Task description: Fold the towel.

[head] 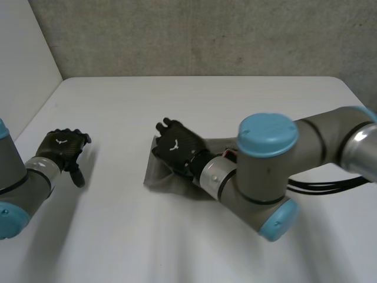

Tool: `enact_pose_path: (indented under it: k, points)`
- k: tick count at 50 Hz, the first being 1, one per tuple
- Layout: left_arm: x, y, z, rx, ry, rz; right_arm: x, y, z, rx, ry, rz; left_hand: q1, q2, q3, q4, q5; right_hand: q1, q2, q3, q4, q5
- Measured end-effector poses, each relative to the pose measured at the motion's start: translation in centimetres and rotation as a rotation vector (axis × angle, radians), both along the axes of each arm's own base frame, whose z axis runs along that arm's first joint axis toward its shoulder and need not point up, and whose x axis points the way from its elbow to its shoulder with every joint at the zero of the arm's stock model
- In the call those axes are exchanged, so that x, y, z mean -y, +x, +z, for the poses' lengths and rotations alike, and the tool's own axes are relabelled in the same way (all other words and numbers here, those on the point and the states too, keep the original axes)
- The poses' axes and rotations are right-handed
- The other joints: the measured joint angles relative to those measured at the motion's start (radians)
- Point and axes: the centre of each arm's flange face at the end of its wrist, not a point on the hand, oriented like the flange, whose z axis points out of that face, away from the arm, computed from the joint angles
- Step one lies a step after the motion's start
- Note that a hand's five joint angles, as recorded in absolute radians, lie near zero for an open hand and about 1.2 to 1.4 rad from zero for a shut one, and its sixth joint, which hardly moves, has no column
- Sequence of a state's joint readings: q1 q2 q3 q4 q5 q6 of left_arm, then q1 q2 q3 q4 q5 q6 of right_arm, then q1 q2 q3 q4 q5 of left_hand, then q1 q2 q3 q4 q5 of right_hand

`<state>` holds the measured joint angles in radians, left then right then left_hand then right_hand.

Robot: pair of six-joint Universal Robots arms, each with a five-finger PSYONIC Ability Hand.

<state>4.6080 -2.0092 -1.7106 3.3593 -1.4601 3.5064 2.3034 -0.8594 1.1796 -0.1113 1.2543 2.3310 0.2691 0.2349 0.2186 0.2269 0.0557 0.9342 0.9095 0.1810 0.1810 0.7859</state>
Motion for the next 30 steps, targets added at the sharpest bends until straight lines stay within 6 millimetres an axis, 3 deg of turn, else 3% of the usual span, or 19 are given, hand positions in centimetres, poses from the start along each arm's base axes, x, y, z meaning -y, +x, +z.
enact_pose_path:
  k: [5,6,9,13,16,21,25,30]
  points:
    - [-0.3,-0.6,0.0,0.0,-0.003,-0.019,0.0,0.1,-0.7,-0.009,0.02,-0.021,0.0,0.0,0.0,0.0,0.0,-0.358,-0.343,0.0,0.0,-0.396]
    - [-0.4,-0.9,0.1,-0.001,-0.007,-0.029,0.1,-0.2,-0.5,-0.005,0.031,-0.032,0.0,0.0,0.0,0.0,0.0,-0.495,-0.477,0.0,0.0,-0.566]
    - [-0.6,-1.6,0.5,-0.003,-0.02,-0.048,0.1,-0.8,0.3,0.013,0.054,-0.053,0.0,0.0,0.0,0.0,0.0,-0.663,-0.642,0.0,0.0,-0.724]
    - [-1.0,-2.8,1.3,-0.011,-0.049,-0.084,0.5,-2.5,2.4,0.059,0.101,-0.098,0.0,0.0,0.0,0.0,0.0,-0.7,-0.663,0.0,0.0,-0.725]
    - [-1.7,-4.5,2.6,-0.039,-0.085,-0.13,1.4,-4.9,4.4,0.113,0.154,-0.161,0.0,0.0,0.0,0.0,0.0,-0.7,-0.663,0.0,0.0,-0.725]
    - [-3.2,-7.3,5.0,-0.121,-0.137,-0.203,2.6,-8.4,6.0,0.18,0.226,-0.251,0.0,0.0,0.0,0.0,0.0,-0.7,-0.663,0.0,0.0,-0.725]
    - [-4.5,-9.7,7.0,-0.206,-0.167,-0.264,3.3,-11.0,5.8,0.196,0.277,-0.307,0.0,0.0,0.0,0.0,0.0,-0.701,-0.663,0.0,0.0,-0.725]
    - [-6.5,-12.7,8.6,-0.305,-0.176,-0.349,3.7,-14.0,3.8,0.174,0.351,-0.374,0.0,0.0,0.0,0.0,0.0,-0.701,-0.663,0.0,0.0,-0.725]
